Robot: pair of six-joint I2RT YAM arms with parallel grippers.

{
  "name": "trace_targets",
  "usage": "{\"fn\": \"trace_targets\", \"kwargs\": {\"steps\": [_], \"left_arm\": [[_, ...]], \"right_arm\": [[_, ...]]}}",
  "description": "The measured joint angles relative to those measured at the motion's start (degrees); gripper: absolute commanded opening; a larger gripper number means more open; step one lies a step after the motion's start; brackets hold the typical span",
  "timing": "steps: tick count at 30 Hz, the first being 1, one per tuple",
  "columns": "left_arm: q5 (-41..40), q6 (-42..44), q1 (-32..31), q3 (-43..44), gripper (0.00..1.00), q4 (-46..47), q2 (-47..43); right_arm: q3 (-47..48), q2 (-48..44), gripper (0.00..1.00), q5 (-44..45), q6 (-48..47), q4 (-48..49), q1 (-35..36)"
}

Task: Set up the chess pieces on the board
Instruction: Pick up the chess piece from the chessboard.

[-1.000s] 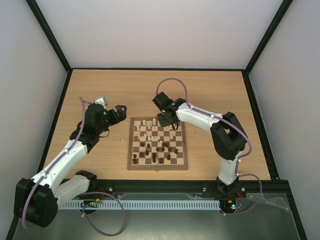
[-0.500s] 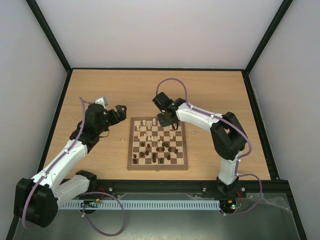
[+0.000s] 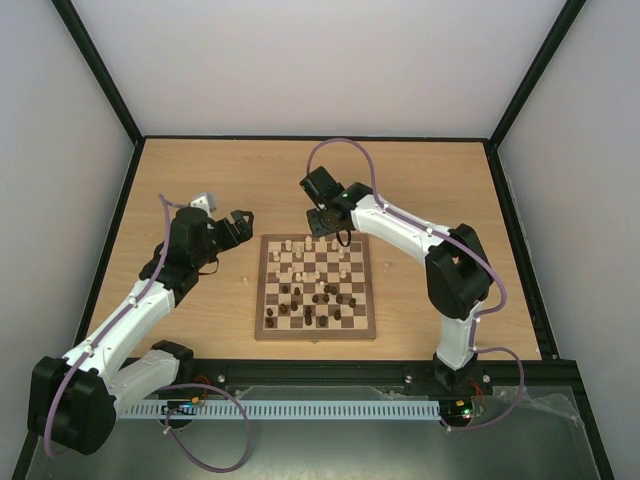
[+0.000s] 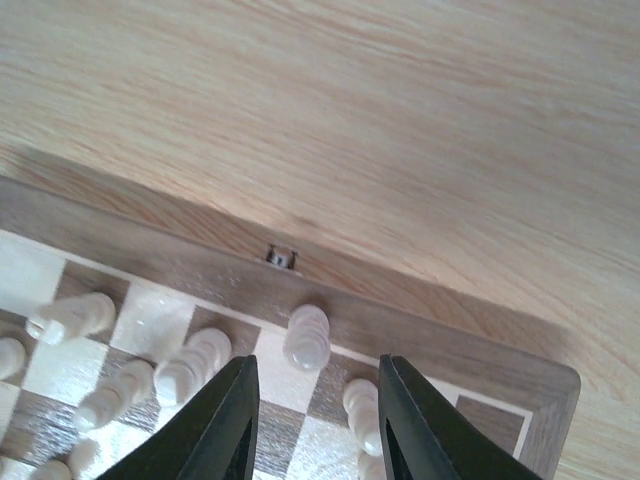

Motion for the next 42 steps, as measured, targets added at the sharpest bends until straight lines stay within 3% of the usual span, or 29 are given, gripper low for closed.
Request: {"fn": "trace_targets", "kwargs": {"steps": [16, 31, 42], "left_arm": [[0.02, -0.04, 0.0, 0.0, 0.99, 0.0, -0.11], [0.07, -0.04, 0.0, 0.0, 0.99, 0.0, -0.13], [0.24, -0.04, 0.0, 0.0, 1.0, 0.0, -0.13]], "right_arm": [[2.43, 5.22, 0.29, -1.75, -0.35, -0.74, 0.0], [3.74, 6.1, 0.16, -1.79, -0.48, -0.9, 0.0], [3.74, 6.1, 0.12, -1.79, -0.52, -0.92, 0.0]]}}
